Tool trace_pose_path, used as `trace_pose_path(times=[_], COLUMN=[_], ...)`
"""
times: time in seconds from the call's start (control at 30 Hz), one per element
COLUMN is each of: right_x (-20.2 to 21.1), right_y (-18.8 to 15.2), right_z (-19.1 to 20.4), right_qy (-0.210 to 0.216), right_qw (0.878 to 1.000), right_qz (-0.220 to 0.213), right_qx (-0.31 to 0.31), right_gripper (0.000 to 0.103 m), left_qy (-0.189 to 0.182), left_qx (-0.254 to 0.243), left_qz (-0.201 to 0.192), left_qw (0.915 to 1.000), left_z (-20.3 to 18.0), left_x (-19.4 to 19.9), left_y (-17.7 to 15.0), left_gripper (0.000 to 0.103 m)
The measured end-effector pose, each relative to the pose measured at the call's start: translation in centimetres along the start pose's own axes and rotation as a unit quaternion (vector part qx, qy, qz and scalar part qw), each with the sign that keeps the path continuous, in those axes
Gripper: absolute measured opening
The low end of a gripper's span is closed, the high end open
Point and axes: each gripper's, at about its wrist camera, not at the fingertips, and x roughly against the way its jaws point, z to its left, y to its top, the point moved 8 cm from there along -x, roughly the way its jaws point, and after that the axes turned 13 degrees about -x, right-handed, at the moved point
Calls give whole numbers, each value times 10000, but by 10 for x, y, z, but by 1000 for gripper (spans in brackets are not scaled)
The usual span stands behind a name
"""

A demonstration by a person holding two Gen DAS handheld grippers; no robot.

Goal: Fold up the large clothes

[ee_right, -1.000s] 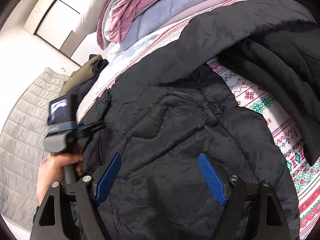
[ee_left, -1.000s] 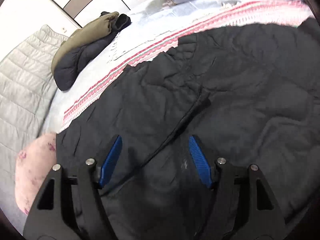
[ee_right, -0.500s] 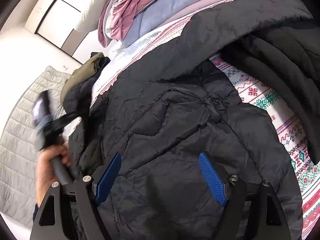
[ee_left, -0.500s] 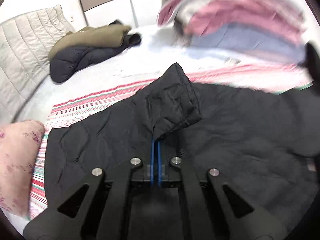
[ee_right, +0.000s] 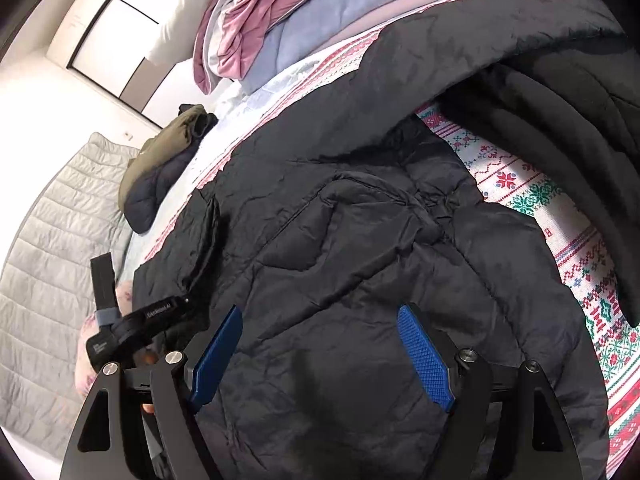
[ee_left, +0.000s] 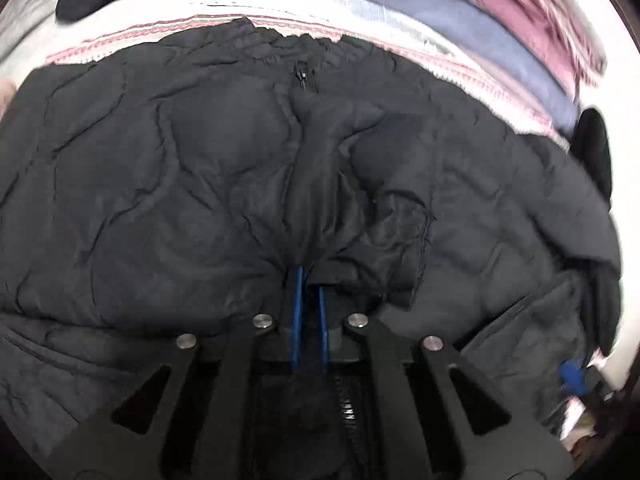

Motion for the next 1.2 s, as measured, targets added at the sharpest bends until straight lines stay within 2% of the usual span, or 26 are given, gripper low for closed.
trace_pose_path(times=[0.03, 0.1, 0.2, 0.27, 0.33, 0.4, 0.43, 0.53, 0.6, 0.7, 0.83, 0.87, 0.9, 0.93, 1.0, 1.03, 1.13, 1.2], right_x=[0, 0, 0, 1, 2, 2, 1, -3, -5, -6, 1, 4, 7, 11, 17, 21, 33, 45], right_y=[0, -1, -2, -3, -2, -2, -3, -5, -5, -5, 1, 3, 5, 8, 13, 16, 29, 37], right_z=[1, 2, 5, 5, 5, 5, 5, 6, 6, 4, 2, 1, 1, 1, -1, -3, -12, -16], right_qy=[-2, -8, 18, 25, 24, 7, -8, -120, -176, -191, -175, -157, -145, -130, -117, -120, -224, -224], right_qw=[10000, 10000, 10000, 10000, 10000, 10000, 10000, 9998, 9997, 9997, 9996, 9995, 9994, 9992, 9987, 9982, 9960, 9938], right_qz=[9, 10, 0, -21, -42, -51, -55, -65, -62, -54, -187, -250, -297, -374, -499, -578, -864, -1088], right_qx=[15, 38, 62, 52, 38, 40, 49, 133, 179, 165, 95, 90, 83, 70, 45, 32, 20, 28], right_gripper=[81, 82, 81, 81, 82, 81, 81, 81, 82, 81, 81, 82, 81, 82, 82, 82, 82, 81], left_qy=[-124, -212, -253, -346, -184, 166, 224, -141, -435, -519, -207, -206, -261, -296, -230, -50, 200, 343], left_qx=[25, -29, -1, 182, 406, 651, 875, 1407, 1580, 1704, 1703, 1718, 1785, 1877, 1991, 1978, 1961, 1969], left_qz=[0, -9, -305, -561, -653, -505, -370, -110, -248, -355, -751, -863, -992, -1119, -1365, -1406, -1103, -1232], left_qw=[9999, 9998, 9992, 9977, 9969, 9965, 9952, 9899, 9862, 9834, 9823, 9811, 9786, 9754, 9702, 9701, 9741, 9720], left_z=[-5, -10, -4, 6, 27, 51, 65, 85, 89, 88, 86, 86, 84, 85, 91, 96, 108, 114], left_x=[5, 16, 46, 66, 78, 76, 70, 48, 47, 64, 116, 126, 137, 146, 149, 143, 126, 129], left_y=[-1, -4, -3, -4, -9, -21, -32, -56, -65, -69, -81, -85, -91, -101, -110, -113, -114, -113], left_gripper=[17, 33, 50, 54, 55, 55, 55, 55, 55, 55, 56, 61, 74, 79, 81, 81, 81, 81])
